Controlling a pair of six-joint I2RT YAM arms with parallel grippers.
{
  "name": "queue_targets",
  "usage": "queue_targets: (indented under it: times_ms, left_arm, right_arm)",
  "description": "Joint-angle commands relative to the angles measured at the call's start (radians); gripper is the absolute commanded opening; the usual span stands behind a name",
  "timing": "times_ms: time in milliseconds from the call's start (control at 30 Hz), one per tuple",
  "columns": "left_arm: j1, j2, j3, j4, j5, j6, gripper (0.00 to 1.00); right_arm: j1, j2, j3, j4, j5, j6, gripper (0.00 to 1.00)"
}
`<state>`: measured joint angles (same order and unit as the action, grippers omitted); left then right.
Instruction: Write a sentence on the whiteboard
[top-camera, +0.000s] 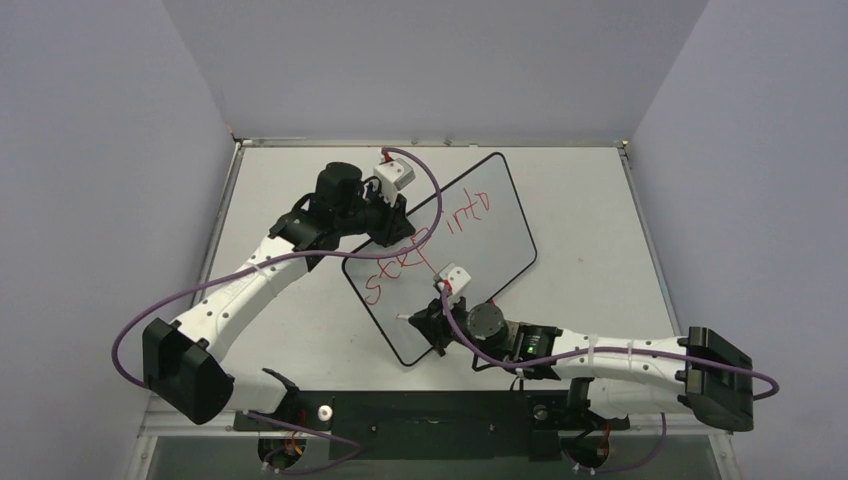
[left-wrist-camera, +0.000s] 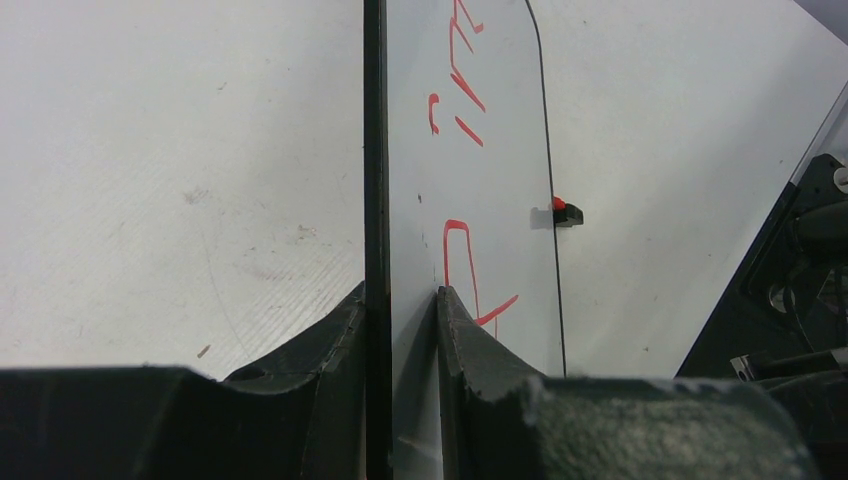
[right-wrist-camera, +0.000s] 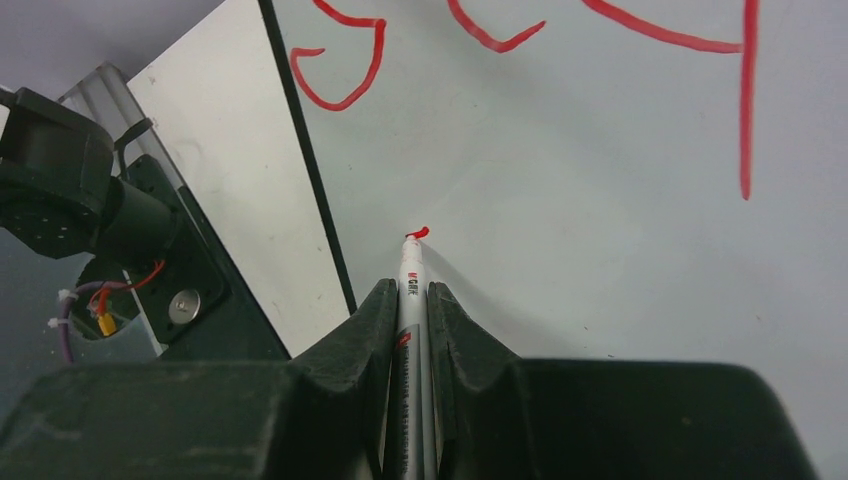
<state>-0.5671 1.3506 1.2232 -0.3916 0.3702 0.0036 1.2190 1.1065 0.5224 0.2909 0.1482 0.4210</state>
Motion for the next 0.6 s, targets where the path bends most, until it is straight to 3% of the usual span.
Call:
queue_targets:
  times_ms: [0,567]
  left_arm:
    - [-0.002,-0.004,0.010,0.115,-0.035,0.060,0.00]
    - [-0.002,0.005,0.010,0.109,-0.044,0.066,0.00]
  right_arm:
    - [0.006,0.050,0.032,0.054,-0.011,-0.020,0.00]
    - [0.012,0.073,-0.038,0.063,-0.006,0.032,0.00]
